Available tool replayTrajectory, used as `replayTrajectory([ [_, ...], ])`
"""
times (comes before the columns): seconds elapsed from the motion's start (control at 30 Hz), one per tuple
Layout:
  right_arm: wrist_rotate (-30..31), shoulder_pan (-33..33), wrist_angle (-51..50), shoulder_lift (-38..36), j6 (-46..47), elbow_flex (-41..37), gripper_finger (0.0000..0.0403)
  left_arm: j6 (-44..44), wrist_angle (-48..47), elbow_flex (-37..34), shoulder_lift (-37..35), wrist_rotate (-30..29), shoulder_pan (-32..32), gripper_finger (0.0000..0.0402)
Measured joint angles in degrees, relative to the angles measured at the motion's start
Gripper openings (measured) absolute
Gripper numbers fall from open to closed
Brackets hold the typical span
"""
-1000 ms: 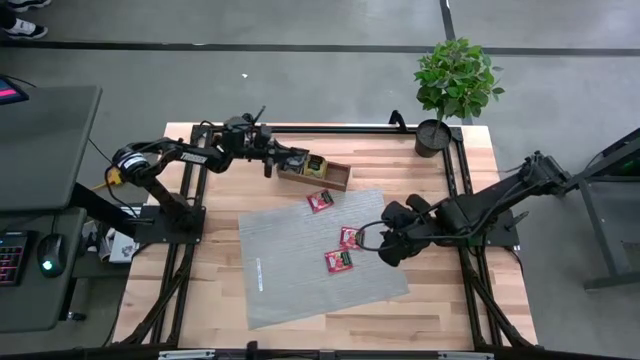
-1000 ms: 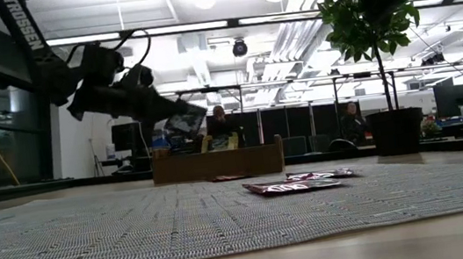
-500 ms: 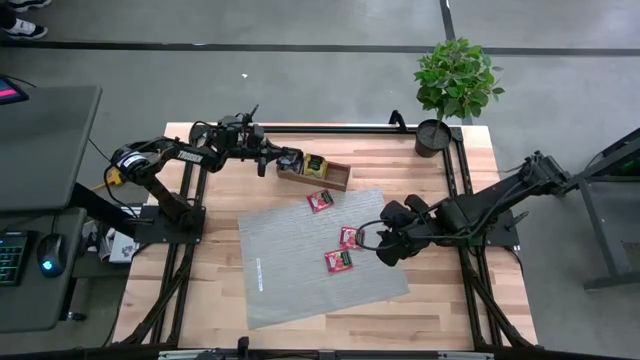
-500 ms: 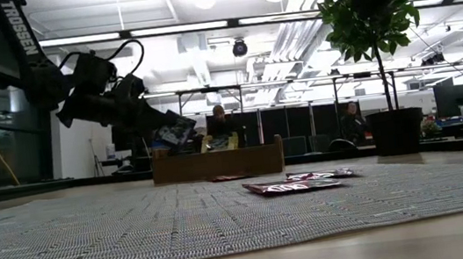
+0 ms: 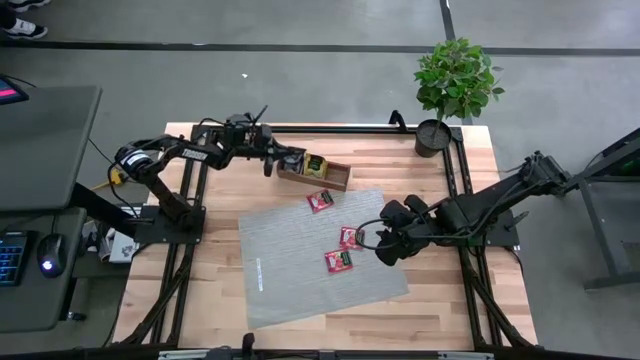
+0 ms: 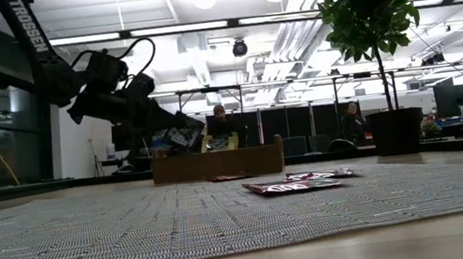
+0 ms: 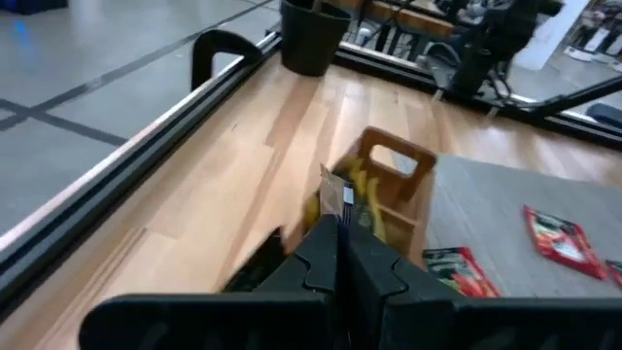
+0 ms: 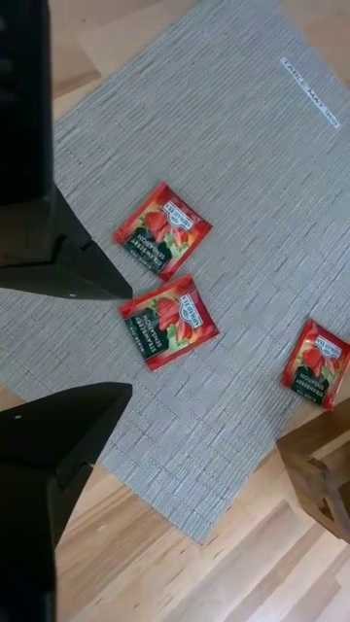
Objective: Pick & Place Tea
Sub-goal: Put the purple tea bag into the left section of the wooden organizer, then put the red tea bag into the right section of the wooden organizer
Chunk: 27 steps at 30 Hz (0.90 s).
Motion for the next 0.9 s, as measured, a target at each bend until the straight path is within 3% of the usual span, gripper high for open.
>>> replayTrajectory([
  [0.2, 0.0, 0.0, 0.0, 0.0, 0.0, 0.0, 0.0144, 2.8, -6.0, 1.3, 0.0, -0.5, 0.1, 0.0000],
  [0.57, 0.7, 0.0, -0.1, 0.0, 0.0, 0.0, 0.0144, 4.1, -8.5, 1.4, 0.0, -2.1, 0.1, 0.0010],
  [0.7, 0.7, 0.0, -0.1, 0.0, 0.0, 0.0, 0.0144, 5.3, -8.3, 1.4, 0.0, -3.1, -0.3, 0.0041],
  [0.9, 0.7, 0.0, -0.2, 0.0, 0.0, 0.0, 0.0144, 5.5, -8.1, 1.4, 0.0, -5.1, -0.6, 0.0120],
])
